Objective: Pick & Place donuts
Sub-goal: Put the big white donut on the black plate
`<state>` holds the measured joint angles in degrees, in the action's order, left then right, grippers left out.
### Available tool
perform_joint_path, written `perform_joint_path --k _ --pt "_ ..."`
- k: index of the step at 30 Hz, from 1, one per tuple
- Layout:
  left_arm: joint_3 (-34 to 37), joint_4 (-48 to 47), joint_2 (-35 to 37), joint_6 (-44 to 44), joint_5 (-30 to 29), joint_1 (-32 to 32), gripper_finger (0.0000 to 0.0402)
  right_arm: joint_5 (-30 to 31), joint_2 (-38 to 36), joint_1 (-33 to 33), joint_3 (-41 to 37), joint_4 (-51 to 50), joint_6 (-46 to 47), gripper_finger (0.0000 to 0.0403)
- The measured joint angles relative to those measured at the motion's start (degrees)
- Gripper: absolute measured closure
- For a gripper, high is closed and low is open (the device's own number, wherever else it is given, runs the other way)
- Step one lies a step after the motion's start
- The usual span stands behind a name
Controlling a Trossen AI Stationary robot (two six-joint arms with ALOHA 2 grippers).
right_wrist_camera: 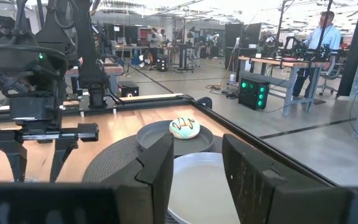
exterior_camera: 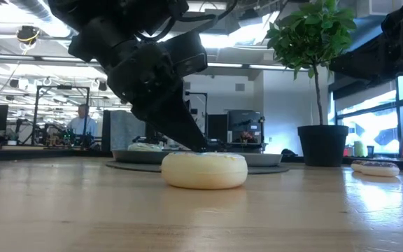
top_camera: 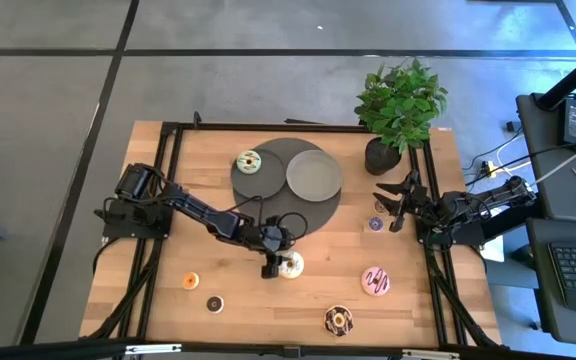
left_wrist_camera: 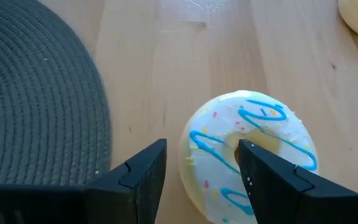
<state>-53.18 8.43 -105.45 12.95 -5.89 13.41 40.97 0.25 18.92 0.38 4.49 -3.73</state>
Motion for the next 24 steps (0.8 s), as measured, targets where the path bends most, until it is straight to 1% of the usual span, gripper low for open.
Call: perform_joint_path --k 2,7,11,17,21,24 --pt "0.21 0.17 0.0 0.0 0.07 0.08 0.0212 0.0 0.0 0.0 0.02 0.0 -0.82 0.0264" --pt "0.23 0.44 0.0 -0.03 2.42 0.15 0.0226 0.0 0.0 0.0 0.0 0.0 -1.35 0.0264" --pt "0.23 0.41 0.0 0.0 2.43 0.15 0.0249 0.02 0.0 0.01 0.0 -0.02 -1.39 0.0264" --pt "0.08 1.93 -2.42 3.04 2.79 0.06 0.0277 0.0 0.0 0.01 0.0 -0.02 -1.35 0.0264" --pt "0.1 2.01 -2.39 0.26 2.56 0.04 0.029 0.0 -0.02 0.0 0.01 -0.01 -1.36 0.0264" --pt "-0.13 1.98 -2.08 -2.22 3.07 0.04 0.031 0.0 -0.02 0.0 0.01 0.0 -1.33 0.0264"
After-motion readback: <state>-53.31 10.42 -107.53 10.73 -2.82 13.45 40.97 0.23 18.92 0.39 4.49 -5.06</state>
